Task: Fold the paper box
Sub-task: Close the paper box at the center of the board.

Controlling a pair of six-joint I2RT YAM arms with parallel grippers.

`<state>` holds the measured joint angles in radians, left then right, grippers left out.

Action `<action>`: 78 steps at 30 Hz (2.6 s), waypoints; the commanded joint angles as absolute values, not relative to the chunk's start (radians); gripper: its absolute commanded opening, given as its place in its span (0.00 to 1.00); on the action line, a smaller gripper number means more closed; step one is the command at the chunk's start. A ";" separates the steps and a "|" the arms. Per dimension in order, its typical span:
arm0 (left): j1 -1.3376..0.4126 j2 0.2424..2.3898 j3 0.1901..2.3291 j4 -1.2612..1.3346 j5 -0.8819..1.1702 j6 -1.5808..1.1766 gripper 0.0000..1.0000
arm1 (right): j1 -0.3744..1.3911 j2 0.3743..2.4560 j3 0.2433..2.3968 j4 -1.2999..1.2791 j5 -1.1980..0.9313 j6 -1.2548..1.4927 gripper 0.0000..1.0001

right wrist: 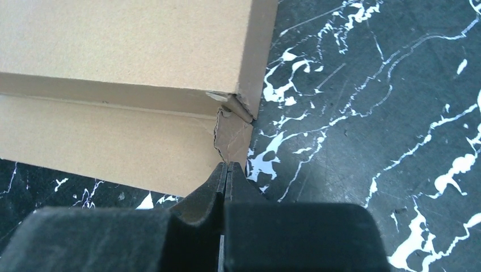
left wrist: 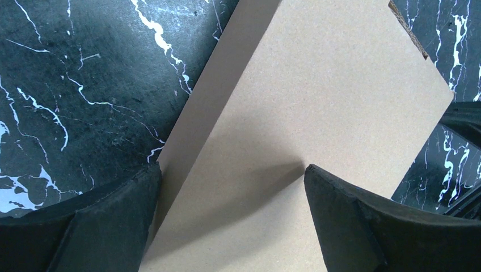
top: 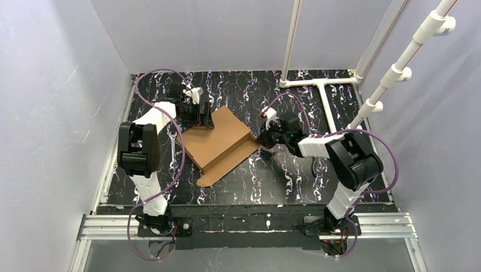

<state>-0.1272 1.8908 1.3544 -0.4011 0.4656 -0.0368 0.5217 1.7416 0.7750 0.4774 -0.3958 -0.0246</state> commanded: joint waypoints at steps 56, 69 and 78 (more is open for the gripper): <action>-0.130 1.923 1.396 -0.505 0.642 0.040 0.94 | 0.526 1.741 0.966 0.209 -0.342 -0.107 0.01; -0.132 1.925 1.399 -0.514 0.694 0.044 0.94 | 0.546 1.788 1.080 0.034 -0.329 -0.227 0.01; -0.144 1.931 1.389 -0.515 0.700 0.040 0.94 | 0.552 1.822 1.157 -0.048 -0.240 -0.218 0.01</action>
<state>-0.1238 1.9396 1.3743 -0.4808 0.6224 0.0380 0.5373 1.7996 1.0988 -0.0181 -0.2787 -0.2138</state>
